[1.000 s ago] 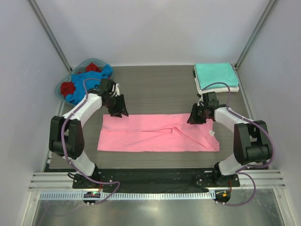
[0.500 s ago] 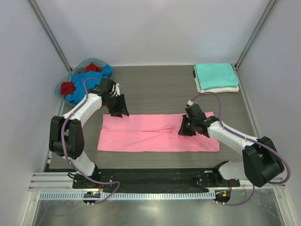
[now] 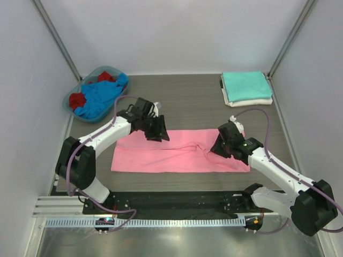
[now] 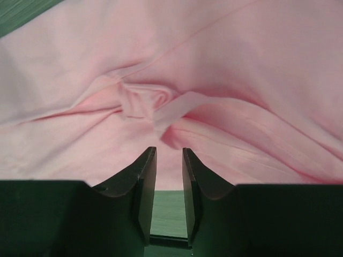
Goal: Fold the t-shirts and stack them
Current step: Fold the tshirt
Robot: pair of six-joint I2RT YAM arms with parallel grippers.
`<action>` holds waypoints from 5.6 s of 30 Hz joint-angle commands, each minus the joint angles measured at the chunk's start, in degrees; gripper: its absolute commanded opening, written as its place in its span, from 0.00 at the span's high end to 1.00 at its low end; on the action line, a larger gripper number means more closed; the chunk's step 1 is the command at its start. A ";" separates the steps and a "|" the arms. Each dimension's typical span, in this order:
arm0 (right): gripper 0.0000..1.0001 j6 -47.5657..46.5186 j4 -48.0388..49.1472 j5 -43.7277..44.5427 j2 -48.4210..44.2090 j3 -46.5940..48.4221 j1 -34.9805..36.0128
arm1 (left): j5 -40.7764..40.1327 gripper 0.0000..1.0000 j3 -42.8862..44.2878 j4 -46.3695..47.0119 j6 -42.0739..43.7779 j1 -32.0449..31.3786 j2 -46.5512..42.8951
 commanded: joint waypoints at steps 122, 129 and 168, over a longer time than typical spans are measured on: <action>0.57 45.95 -25.42 18.96 -11.99 -9.01 -1.79 | -6.46 0.62 0.23 30.84 -21.65 -26.26 18.99; 0.55 50.01 -24.37 19.75 -14.10 -11.74 -1.79 | -5.41 0.63 2.60 30.66 -21.47 -26.26 21.01; 0.69 9.41 10.78 21.16 20.61 7.78 -3.11 | -15.50 0.65 6.91 5.26 -9.34 -2.00 17.67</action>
